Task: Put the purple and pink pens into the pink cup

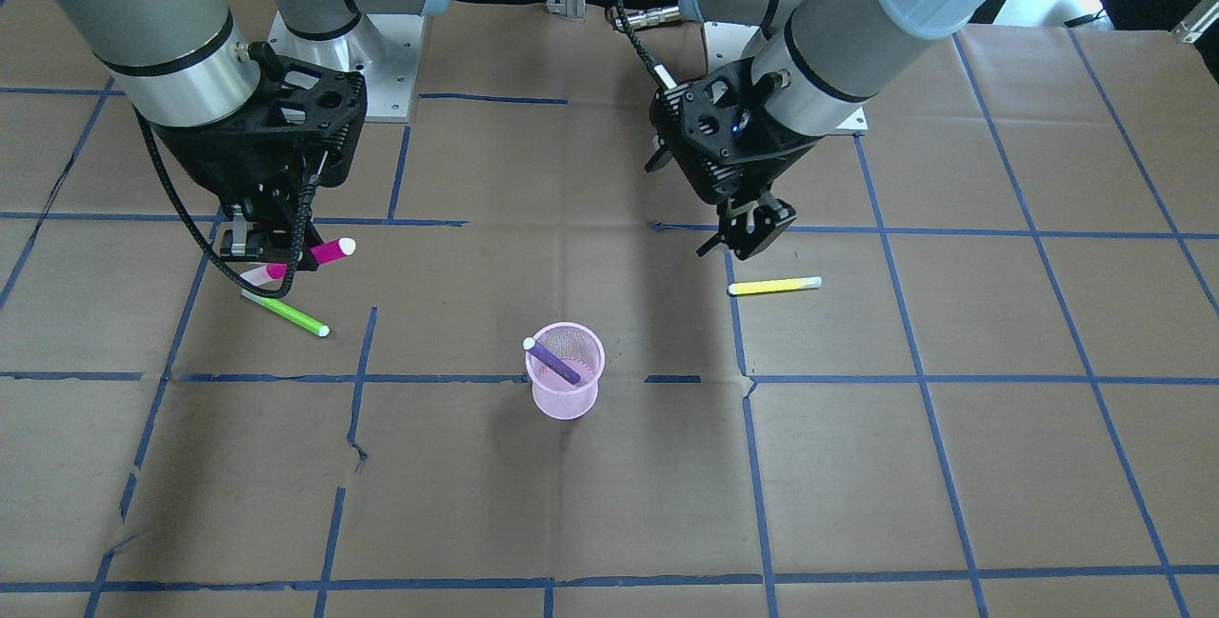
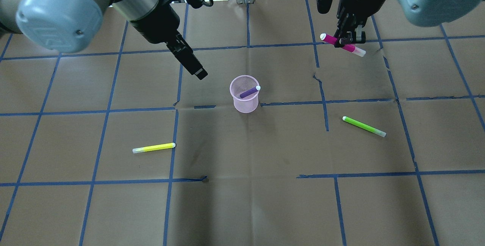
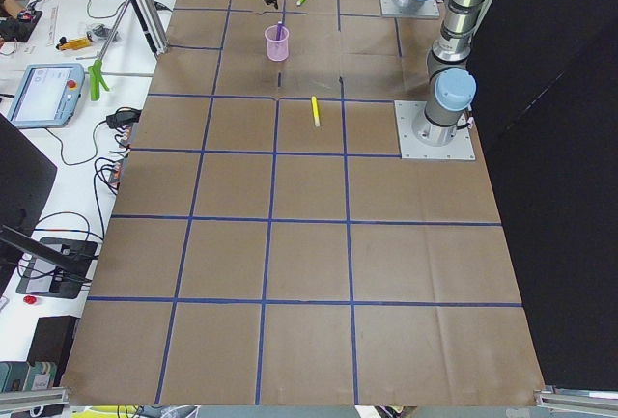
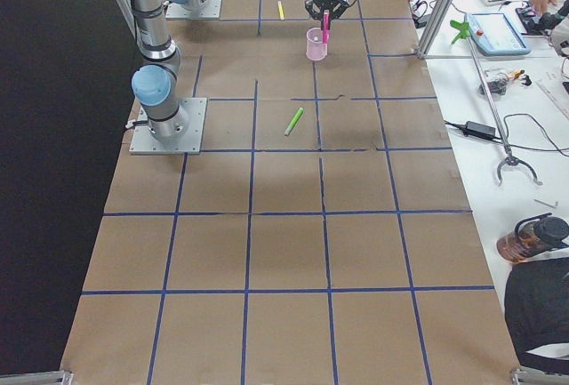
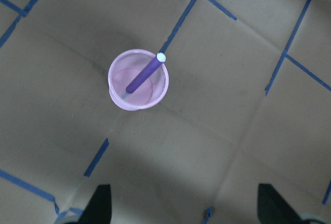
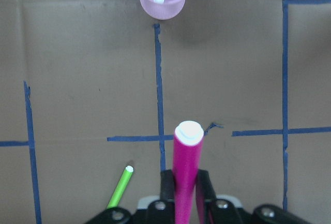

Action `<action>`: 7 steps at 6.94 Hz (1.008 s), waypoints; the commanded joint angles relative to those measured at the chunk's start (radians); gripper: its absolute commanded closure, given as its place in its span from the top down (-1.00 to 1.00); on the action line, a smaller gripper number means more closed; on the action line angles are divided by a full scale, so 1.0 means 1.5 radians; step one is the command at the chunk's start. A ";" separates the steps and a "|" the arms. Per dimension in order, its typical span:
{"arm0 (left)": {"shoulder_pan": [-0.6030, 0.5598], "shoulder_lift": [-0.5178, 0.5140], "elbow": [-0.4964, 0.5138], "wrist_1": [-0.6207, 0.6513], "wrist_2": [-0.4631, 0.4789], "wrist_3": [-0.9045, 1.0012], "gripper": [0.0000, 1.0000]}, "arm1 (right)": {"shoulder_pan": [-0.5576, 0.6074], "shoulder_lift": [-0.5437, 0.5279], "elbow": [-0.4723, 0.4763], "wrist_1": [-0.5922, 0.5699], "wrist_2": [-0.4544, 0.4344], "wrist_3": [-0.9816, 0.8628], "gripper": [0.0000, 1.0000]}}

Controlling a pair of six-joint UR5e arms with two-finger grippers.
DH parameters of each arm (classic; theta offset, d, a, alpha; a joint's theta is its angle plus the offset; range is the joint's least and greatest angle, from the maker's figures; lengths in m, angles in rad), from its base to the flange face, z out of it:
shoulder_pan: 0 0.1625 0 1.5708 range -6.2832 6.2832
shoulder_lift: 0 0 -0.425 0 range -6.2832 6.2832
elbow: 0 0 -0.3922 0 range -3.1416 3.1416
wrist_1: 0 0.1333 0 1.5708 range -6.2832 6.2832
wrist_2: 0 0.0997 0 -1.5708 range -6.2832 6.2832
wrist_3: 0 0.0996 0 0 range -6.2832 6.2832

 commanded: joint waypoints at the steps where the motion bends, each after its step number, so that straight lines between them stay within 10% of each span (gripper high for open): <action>1: 0.007 0.006 0.047 -0.085 0.096 -0.027 0.96 | 0.011 -0.002 0.035 -0.055 0.123 0.064 -0.98; 7: 0.011 0.014 0.043 0.006 0.133 -0.555 0.97 | 0.075 0.000 0.254 -0.515 0.352 0.345 -0.98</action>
